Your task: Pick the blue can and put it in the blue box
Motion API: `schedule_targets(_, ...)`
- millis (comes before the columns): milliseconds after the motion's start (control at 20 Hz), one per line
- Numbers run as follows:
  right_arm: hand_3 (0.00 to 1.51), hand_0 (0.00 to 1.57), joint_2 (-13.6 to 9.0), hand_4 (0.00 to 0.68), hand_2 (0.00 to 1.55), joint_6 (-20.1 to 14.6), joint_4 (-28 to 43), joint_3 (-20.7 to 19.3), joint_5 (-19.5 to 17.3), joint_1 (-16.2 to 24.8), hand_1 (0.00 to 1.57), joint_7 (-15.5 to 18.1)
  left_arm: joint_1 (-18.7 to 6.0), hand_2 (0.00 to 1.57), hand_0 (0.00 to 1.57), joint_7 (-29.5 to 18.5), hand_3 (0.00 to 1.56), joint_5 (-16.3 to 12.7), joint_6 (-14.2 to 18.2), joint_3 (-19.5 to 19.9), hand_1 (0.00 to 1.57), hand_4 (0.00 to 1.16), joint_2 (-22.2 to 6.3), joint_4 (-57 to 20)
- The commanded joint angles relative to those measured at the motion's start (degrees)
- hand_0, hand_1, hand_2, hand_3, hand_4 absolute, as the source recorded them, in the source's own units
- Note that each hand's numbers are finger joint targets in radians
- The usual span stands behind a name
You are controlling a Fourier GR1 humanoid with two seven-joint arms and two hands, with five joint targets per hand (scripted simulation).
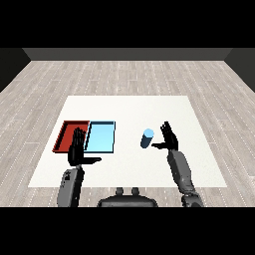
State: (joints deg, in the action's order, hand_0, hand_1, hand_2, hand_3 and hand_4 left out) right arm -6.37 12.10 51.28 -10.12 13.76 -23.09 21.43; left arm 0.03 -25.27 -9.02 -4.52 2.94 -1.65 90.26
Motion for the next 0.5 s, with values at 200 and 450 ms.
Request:
schedule_targets(200,0.0,0.0,0.01,0.0,0.0,2.56,-6.25,0.59,-0.14,-1.01,0.0,3.41,0.48,0.0,0.0,-3.85,0.0,1.22,0.18,0.26,0.0,0.0,0.3,-2.73)
schedule_targets(450,0.0,0.0,0.53,0.0,0.0,1.92,-10.34,0.82,-1.0,-3.6,0.0,5.44,3.5,0.0,0.0,-0.73,0.0,-0.77,-1.12,0.51,0.0,0.0,-0.63,2.69)
